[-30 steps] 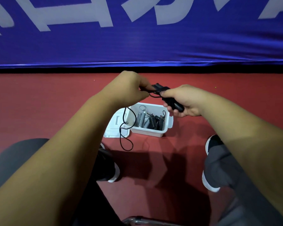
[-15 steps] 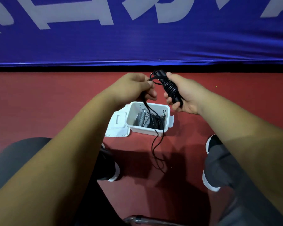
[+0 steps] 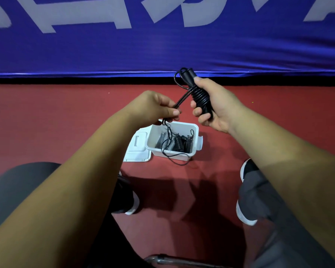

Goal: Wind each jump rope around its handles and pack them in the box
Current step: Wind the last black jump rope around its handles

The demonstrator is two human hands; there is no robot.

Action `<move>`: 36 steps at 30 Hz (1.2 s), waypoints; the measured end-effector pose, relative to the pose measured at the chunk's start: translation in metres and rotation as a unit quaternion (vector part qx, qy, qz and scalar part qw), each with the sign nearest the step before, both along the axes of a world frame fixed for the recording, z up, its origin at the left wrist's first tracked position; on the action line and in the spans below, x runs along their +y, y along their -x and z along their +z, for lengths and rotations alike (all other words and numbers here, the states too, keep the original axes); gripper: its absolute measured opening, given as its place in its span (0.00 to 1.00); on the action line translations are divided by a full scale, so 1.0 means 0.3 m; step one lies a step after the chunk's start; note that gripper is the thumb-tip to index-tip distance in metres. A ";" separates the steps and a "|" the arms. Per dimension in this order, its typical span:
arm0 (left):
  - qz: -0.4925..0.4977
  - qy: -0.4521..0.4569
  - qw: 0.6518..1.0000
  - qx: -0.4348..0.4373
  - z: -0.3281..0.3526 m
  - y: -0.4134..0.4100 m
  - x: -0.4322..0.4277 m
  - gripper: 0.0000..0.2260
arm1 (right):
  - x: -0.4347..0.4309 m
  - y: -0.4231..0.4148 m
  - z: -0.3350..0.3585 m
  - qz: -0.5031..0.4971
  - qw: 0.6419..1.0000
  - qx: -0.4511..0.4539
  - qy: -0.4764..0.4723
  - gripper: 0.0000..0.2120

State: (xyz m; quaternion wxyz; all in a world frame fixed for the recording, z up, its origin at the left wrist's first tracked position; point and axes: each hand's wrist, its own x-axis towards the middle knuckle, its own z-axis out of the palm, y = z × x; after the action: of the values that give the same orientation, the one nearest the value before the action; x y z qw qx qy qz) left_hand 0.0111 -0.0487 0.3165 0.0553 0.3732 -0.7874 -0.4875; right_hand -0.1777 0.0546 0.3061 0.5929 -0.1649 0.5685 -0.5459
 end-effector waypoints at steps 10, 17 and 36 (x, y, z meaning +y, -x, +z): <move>-0.005 0.086 0.996 -0.029 -0.046 0.012 -0.035 0.04 | 0.018 -0.013 0.013 0.045 0.999 0.022 0.004 0.12; -0.029 0.090 0.995 -0.022 -0.059 0.008 -0.032 0.07 | 0.010 -0.030 0.018 0.085 0.996 0.001 0.015 0.14; -0.032 0.063 0.989 0.128 -0.045 0.028 0.004 0.04 | 0.079 0.009 0.027 0.436 0.890 0.030 -0.128 0.23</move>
State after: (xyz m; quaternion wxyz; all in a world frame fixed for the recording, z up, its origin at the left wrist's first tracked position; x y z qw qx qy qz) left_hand 0.0027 -0.0475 0.3029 0.1638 0.2781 -0.8144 -0.4823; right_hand -0.1804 0.0784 0.3141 0.7702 -0.3347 0.5218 -0.1497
